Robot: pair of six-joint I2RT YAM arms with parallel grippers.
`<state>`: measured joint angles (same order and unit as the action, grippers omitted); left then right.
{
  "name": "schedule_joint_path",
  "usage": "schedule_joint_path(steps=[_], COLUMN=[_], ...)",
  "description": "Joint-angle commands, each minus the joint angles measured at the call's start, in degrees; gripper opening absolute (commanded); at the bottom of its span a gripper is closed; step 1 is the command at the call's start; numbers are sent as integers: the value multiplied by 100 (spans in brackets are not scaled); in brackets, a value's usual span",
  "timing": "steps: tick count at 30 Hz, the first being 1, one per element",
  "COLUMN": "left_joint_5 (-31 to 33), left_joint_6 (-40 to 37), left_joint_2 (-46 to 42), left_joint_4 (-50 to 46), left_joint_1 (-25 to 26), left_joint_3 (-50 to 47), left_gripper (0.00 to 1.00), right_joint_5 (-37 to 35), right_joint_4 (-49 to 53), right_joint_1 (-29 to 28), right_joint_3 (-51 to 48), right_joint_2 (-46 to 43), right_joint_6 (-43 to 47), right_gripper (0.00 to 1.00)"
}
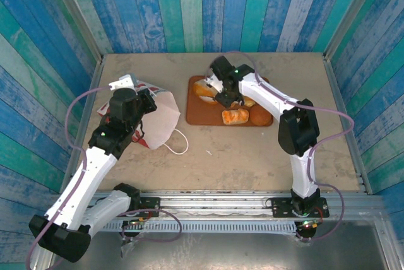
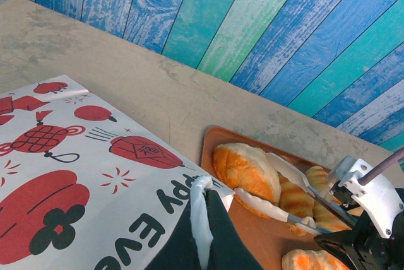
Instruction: Take the fake bread out of the paper bag
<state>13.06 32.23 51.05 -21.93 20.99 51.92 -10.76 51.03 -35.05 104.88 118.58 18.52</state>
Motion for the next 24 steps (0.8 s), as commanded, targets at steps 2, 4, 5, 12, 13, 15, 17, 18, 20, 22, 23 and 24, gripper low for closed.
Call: schedule_joint_path(steps=[2, 4, 5, 12, 13, 15, 17, 18, 20, 22, 23, 24], left_joint_5=[38, 26, 21, 12, 18, 29, 24, 21, 13, 12, 8, 6], left_joint_6=[36, 33, 29, 16, 12, 18, 16, 20, 18, 21, 21, 21], left_joint_2=[-36, -25, -16, -16, -16, -21, -19, -16, -9, -6, -7, -6], left_joint_4=[70, 83, 84, 76, 75, 66, 75, 75, 75, 75, 74, 80], left_joint_1=[10, 10, 9, 10, 10, 10, 10, 10, 10, 10, 10, 10], left_joint_3=[-66, -64, -68, -42, -35, -33, -32, -22, -24, -33, -33, -22], left_gripper=[0, 0, 0, 0, 0, 0, 0, 0, 0, 0, 0, 0], right_joint_5=[-200, -175, -122, -40, -71, -83, -90, -86, -107, -132, -145, -153], right_joint_4=[13, 19, 22, 22, 30, 35, 43, 48, 63, 83, 96, 101], right_joint_1=[27, 28, 29, 27, 27, 28, 27, 33, 27, 24, 26, 25], right_joint_3=[200, 225, 235, 338, 364, 412, 450, 463, 462, 455, 462, 463], right_joint_2=[112, 128, 125, 216, 233, 260, 288, 297, 313, 301, 289, 273], right_joint_6=[150, 158, 174, 254, 259, 266, 272, 268, 266, 267, 266, 272], right_gripper=[58, 58, 58, 55, 56, 56, 56, 56, 57, 57, 57, 58])
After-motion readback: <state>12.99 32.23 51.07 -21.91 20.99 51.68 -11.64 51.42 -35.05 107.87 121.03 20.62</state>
